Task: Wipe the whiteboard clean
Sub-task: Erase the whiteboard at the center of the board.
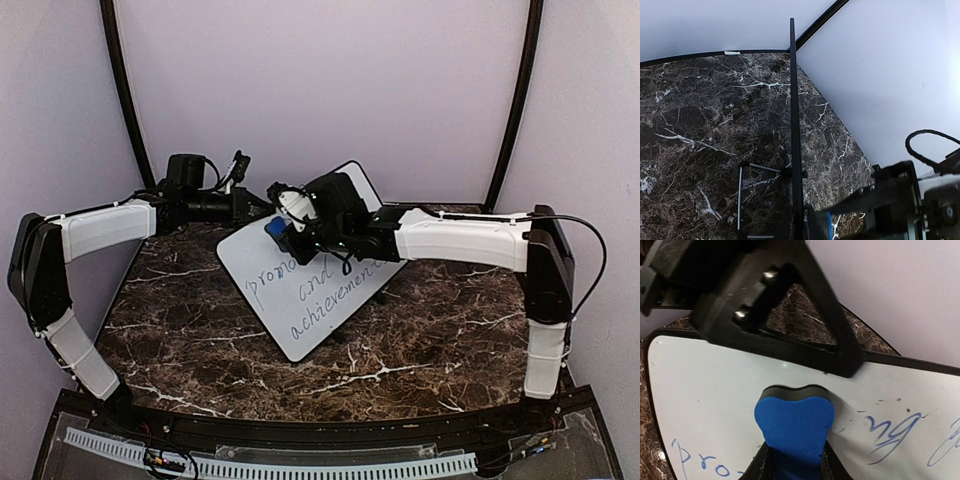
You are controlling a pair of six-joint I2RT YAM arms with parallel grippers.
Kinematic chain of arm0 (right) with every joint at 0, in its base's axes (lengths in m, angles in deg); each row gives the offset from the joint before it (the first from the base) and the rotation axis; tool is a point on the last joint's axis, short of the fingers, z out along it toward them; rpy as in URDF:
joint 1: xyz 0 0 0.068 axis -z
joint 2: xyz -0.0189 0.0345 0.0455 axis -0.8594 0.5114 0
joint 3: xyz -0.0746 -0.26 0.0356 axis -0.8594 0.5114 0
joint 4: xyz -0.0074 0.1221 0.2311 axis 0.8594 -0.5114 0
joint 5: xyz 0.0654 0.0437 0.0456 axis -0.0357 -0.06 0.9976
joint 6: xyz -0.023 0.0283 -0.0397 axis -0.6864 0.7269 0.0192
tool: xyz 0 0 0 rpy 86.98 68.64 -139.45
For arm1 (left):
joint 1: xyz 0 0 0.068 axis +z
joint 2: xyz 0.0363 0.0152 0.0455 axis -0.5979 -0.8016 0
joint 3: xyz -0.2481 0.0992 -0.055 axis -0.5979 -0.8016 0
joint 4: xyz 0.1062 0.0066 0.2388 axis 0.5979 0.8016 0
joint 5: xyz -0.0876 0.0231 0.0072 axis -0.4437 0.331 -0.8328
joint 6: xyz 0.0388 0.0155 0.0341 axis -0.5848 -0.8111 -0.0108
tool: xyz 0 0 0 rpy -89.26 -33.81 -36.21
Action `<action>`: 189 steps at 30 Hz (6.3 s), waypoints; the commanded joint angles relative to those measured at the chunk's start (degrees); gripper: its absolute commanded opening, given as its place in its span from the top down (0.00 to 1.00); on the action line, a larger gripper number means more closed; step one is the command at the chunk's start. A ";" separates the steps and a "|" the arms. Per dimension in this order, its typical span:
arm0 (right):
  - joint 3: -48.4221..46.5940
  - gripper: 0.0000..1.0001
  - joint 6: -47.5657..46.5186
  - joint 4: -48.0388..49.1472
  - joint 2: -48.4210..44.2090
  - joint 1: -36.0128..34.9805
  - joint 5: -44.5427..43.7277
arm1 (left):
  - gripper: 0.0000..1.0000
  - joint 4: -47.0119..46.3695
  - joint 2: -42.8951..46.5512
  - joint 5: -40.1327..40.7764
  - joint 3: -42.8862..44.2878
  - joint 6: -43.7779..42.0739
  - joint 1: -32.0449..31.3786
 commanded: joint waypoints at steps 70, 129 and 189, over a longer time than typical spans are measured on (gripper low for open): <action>-15.09 0.73 2.87 -18.35 8.20 3.55 -3.64 | 1.00 -3.86 3.12 -7.92 1.20 -1.05 -2.31; -21.51 0.73 6.49 -27.39 10.12 7.56 -3.67 | 1.00 -4.36 1.55 -8.34 1.11 0.18 -2.39; -15.01 0.73 3.94 -20.36 8.31 4.13 -19.07 | 1.00 -3.94 2.14 -7.95 1.11 -0.16 -2.39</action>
